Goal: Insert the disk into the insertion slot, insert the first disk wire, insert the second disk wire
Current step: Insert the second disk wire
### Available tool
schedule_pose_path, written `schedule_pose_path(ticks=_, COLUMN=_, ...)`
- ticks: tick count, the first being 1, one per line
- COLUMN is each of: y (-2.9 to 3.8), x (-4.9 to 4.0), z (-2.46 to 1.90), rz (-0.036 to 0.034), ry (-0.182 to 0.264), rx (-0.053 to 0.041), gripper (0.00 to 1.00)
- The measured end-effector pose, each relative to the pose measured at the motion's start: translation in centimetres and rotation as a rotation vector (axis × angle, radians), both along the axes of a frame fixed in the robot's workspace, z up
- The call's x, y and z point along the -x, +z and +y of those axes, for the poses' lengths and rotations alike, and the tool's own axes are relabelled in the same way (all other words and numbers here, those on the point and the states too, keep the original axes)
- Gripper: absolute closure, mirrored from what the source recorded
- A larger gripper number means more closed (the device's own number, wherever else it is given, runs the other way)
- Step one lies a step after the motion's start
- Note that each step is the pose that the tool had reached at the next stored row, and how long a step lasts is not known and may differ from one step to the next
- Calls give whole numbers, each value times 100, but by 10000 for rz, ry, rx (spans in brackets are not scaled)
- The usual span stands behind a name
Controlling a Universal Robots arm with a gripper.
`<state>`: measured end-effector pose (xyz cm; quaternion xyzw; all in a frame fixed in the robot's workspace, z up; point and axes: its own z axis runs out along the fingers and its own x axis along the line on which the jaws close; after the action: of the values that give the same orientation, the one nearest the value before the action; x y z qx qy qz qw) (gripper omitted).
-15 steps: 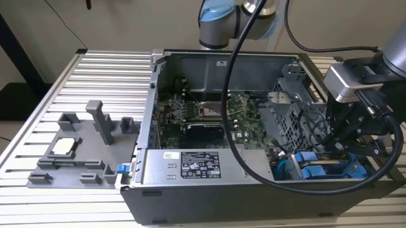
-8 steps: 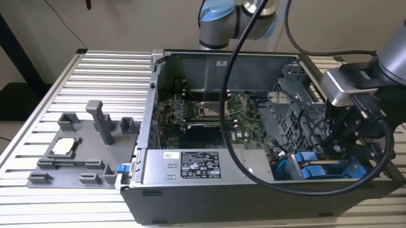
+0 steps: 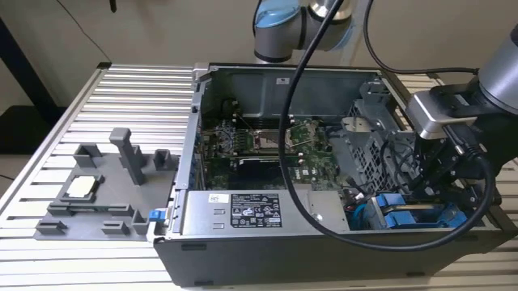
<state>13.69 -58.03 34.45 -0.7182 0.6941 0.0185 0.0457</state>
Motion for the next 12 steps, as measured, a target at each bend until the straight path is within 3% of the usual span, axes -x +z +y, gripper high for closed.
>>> schedule_pose_path(ticks=2, y=-18, x=-1, z=0, rz=-79, ry=0, rx=-1, gripper=84)
schedule_pose_path(ticks=4, y=-29, x=-1, z=0, rz=-103, ry=1, rx=3, gripper=84)
schedule_pose_path(ticks=12, y=-46, x=0, z=1, rz=-119, ry=-1, rx=0, gripper=84)
